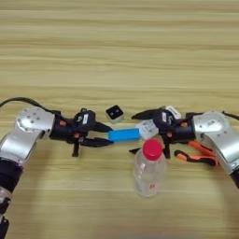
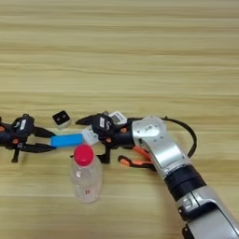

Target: Move the objects on the table

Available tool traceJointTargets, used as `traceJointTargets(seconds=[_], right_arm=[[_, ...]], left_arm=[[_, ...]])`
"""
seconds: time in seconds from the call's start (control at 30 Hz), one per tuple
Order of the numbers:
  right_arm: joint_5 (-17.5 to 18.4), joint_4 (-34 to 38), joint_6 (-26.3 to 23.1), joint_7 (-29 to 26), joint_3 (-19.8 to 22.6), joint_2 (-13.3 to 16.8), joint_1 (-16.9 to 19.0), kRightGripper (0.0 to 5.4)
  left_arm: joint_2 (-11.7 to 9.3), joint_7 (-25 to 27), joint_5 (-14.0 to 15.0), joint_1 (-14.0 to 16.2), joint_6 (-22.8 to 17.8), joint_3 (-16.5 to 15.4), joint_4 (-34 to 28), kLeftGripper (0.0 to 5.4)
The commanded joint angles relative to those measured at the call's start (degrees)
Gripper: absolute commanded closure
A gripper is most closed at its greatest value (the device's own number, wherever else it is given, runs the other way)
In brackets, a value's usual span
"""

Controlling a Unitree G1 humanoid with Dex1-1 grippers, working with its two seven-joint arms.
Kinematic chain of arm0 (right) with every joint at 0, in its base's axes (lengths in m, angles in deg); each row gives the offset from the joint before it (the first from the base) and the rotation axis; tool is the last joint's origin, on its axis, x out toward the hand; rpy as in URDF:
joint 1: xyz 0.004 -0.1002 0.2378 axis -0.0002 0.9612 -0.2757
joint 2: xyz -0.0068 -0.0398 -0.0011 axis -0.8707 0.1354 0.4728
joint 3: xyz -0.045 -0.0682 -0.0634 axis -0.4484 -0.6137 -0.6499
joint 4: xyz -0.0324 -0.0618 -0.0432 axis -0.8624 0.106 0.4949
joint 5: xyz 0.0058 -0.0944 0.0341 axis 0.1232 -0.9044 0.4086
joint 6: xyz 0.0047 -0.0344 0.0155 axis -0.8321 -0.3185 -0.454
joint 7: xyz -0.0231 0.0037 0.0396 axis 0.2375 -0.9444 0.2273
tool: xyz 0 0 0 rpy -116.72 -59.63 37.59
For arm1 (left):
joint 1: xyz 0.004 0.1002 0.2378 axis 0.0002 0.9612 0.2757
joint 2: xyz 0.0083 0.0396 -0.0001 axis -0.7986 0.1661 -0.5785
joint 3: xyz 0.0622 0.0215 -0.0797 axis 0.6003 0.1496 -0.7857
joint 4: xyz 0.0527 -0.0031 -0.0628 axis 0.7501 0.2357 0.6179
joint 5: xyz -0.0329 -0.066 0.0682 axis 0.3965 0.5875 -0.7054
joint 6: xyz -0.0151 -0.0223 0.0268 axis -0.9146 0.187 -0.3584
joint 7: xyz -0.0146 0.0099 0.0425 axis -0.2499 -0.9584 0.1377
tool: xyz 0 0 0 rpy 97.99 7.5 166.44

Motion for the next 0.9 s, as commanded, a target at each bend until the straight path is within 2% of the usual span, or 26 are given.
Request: traceJointTargets(seconds=[0.03, 0.27, 0.3, 0.83, 0.87, 0.9], right_arm=[[-0.7, -0.8, 0.6, -0.2, -0.7, -0.6, -1.1, 1.0], [-0.6, -0.5, 0.4, -0.6, -1.2, -1.3, -1.1, 1.85], [-0.6, -0.4, 0.4, -0.6, -1.3, -1.4, -1.1, 1.6], [-0.6, 1.0, -0.1, -1.2, -2.4, -1.3, -0.3, 0.15], [-0.7, 0.8, 0.0, -1.2, -2.5, -1.3, -0.2, 0.09], [-0.7, 0.6, 0.1, -1.2, -2.5, -1.3, -0.2, 0.26]], left_arm=[[0.0, -0.2, -0.4, 0.3, -0.8, 0.5, -0.8, 4.06], [0.1, -0.6, -0.4, 0.1, -0.8, 0.7, -0.7, 4.06], [0.1, -0.6, -0.4, 0.0, -0.8, 0.7, -0.7, 4.06], [0.2, -1.0, -0.4, -0.1, -0.7, 0.9, -0.6, 4.06], [0.2, -1.0, -0.4, -0.1, -0.7, 0.9, -0.6, 4.06], [0.2, -1.0, -0.4, -0.1, -0.7, 0.9, -0.6, 4.06]])
